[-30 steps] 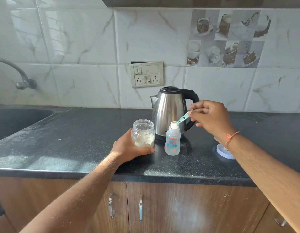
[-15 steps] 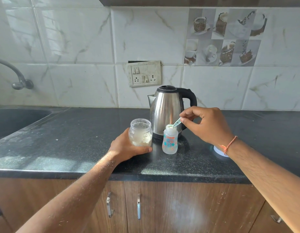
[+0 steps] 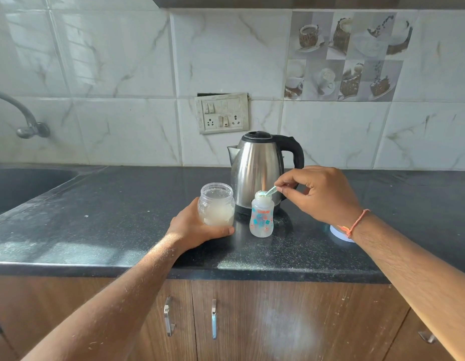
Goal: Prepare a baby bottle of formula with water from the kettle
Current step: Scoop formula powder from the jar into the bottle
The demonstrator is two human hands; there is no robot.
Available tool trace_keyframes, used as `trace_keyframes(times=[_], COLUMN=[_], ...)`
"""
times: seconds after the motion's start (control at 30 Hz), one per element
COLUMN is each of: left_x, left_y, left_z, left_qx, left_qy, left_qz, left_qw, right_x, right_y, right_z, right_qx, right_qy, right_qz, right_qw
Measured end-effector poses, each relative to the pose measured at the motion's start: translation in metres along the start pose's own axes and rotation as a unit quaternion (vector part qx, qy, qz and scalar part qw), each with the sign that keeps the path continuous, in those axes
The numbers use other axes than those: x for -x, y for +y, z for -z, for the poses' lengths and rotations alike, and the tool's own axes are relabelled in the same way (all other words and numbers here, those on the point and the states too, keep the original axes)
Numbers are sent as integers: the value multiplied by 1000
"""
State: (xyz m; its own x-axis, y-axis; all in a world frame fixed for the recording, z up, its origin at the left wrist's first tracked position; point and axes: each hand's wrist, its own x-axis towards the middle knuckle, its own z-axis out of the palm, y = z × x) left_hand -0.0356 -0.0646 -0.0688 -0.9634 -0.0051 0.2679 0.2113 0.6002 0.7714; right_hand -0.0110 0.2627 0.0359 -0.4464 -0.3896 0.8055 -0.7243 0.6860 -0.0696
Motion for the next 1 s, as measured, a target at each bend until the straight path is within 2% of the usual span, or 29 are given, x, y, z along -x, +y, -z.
trace_keyframes(times=[0.37,0.6,0.77,0.9,1.0], left_x=[-1,-1,0,1,1], left_y=[-1,-1,0,0,1], left_z=[0,0,0,0,0], left_qx=[-8,-9,-7,-4,-4], left_qy=[2,2,4,4,3], left_qz=[-1,-2,2,1,1], left_qw=[1000,1000,1000,1000,1000], right_x=[1,2,-1,-8,-13], right_y=[0,-1,-5,-5,-4], right_z=[1,1,-3,-5,-2], right_qx=[15,12,-66,-158,-222], right_qy=[17,18,33,44,56], right_qz=[21,-5,-120,-240,-322], right_qw=[1000,1000,990,957,919])
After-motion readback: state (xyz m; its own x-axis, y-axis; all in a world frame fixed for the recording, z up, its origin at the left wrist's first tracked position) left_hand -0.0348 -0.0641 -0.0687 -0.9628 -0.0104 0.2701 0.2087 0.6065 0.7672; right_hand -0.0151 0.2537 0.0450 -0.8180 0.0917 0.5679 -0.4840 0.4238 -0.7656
